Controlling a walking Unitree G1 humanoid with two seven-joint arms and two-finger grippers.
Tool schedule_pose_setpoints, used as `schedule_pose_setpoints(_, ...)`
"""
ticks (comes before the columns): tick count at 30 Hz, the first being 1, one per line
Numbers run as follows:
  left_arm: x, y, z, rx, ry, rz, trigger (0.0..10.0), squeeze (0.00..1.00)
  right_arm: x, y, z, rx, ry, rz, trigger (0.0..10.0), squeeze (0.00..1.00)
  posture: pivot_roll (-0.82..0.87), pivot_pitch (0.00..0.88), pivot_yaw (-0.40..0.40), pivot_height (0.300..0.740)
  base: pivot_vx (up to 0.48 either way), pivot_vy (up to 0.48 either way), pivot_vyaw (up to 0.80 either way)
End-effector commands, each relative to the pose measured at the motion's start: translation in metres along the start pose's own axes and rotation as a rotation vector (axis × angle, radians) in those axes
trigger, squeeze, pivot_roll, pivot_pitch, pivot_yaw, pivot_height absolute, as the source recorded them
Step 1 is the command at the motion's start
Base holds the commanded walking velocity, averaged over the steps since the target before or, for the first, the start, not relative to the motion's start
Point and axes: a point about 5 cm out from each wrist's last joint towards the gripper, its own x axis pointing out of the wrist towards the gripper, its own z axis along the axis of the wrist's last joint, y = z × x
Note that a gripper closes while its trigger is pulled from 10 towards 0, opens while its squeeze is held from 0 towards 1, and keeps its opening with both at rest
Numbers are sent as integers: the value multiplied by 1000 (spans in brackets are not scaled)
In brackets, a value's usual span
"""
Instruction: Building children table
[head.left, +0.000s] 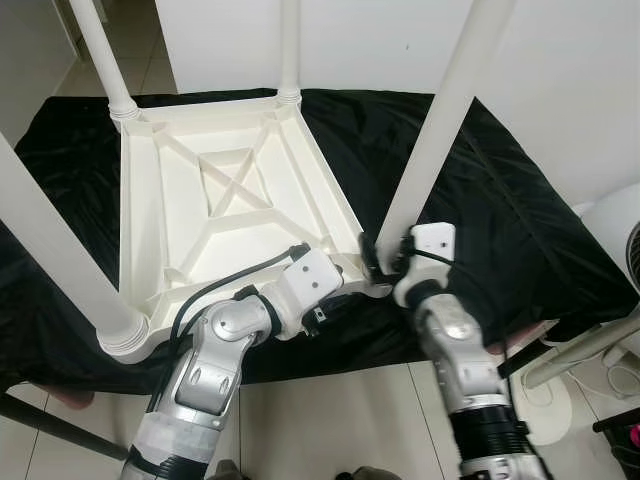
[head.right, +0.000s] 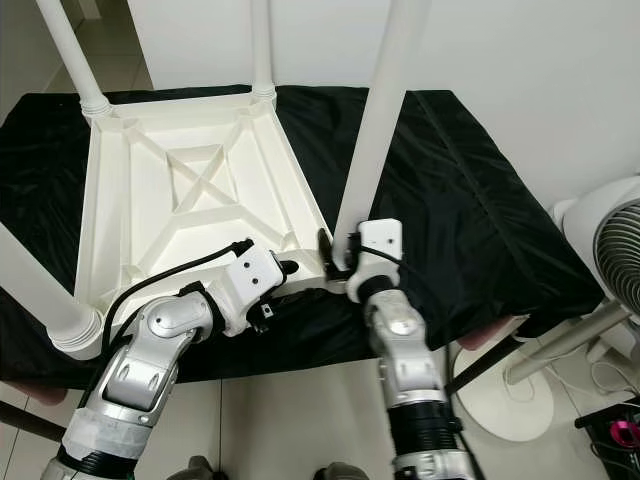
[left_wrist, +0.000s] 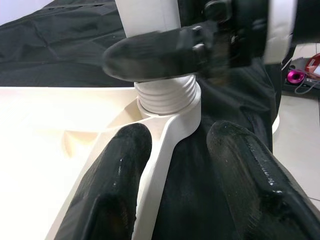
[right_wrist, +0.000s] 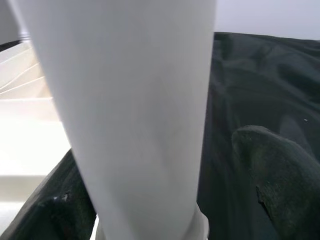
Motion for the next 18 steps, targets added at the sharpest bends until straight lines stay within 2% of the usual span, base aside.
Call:
schedule_pose_setpoints(1,0,6,-1,6,11,141,10000,0,-3,-3,-2,3,17,51,10000,0,-90,15,-17,740,0,0,0)
schedule_pose_setpoints(2,0,7,-1,5,12,141,10000,0,-7,-9,-2,-26,36,121,10000,0,-90,14,-17,740,0,0,0)
schedule_pose_setpoints(3,0,7,-1,5,12,141,10000,0,-7,-9,-2,-26,36,121,10000,0,-90,14,-17,740,0,0,0)
schedule_pose_setpoints(4,0,7,-1,7,10,140,10000,0,-8,-18,-3,-81,56,211,10000,0,-91,10,-14,740,0,0,0)
schedule_pose_setpoints(11,2,9,0,11,7,140,10000,0,-1,-25,-7,-152,103,334,10000,0,-89,5,-11,740,0,0,0)
schedule_pose_setpoints(14,2,9,1,15,5,141,10000,0,8,-26,-8,-179,119,357,10000,0,-81,0,-11,740,0,0,0)
schedule_pose_setpoints(18,2,10,1,17,5,142,10000,0,11,-26,-8,-183,123,366,10000,0,-81,0,-11,740,0,0,0)
